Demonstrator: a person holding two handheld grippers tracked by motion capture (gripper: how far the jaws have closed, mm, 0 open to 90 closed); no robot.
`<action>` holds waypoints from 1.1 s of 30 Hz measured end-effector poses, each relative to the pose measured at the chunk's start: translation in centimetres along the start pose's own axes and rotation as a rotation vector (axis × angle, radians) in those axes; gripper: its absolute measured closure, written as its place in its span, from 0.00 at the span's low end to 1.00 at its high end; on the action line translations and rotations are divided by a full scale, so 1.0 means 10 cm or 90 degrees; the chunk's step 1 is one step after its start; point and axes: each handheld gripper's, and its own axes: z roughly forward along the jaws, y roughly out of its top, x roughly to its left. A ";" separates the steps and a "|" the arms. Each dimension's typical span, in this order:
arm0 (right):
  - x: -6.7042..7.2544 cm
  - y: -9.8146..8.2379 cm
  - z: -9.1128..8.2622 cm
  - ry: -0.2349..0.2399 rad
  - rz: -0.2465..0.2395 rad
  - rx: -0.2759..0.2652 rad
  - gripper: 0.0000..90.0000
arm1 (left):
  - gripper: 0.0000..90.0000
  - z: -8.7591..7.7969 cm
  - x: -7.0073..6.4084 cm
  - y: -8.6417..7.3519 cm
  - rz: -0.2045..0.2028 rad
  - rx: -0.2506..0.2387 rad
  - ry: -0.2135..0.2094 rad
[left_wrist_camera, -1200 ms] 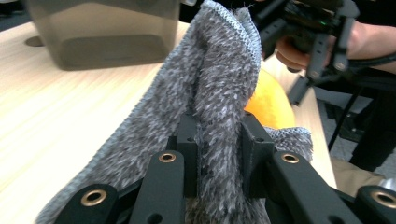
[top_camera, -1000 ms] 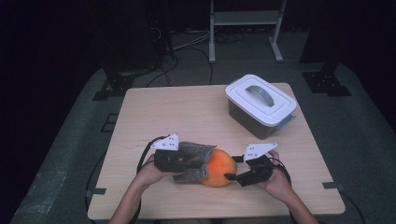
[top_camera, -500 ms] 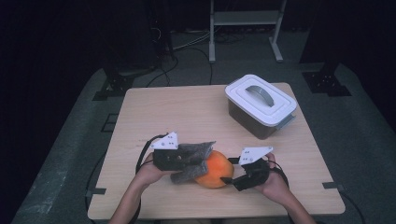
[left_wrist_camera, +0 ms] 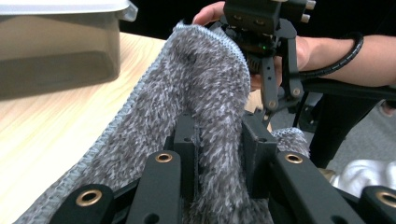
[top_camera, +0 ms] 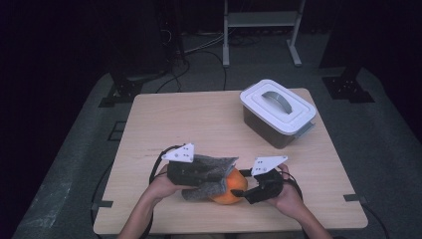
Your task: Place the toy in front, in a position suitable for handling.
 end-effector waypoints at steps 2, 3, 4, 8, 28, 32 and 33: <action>0.01 0.01 0.01 -0.006 -0.009 0.006 0.40 | 0.80 0.02 0.01 -0.02 0.003 0.003 0.005; 0.00 0.00 0.00 -0.005 -0.005 0.004 0.41 | 0.80 0.01 0.02 -0.03 0.000 0.004 0.009; -0.01 0.00 -0.01 -0.005 -0.004 0.002 0.43 | 0.80 -0.01 0.04 -0.04 -0.001 0.007 0.018; -0.06 -0.01 -0.02 -0.005 0.005 -0.006 0.45 | 0.80 -0.12 0.11 -0.08 -0.009 0.017 0.053; -0.06 0.00 -0.01 0.008 0.053 0.007 0.41 | 0.80 0.02 0.03 -0.06 -0.002 0.019 0.005; -0.09 -0.01 -0.03 0.014 0.054 0.002 0.46 | 0.80 -0.06 0.08 -0.09 -0.007 0.017 0.030; -0.10 -0.01 -0.04 0.014 0.055 0.002 0.46 | 0.80 -0.09 0.09 -0.10 -0.008 0.020 0.037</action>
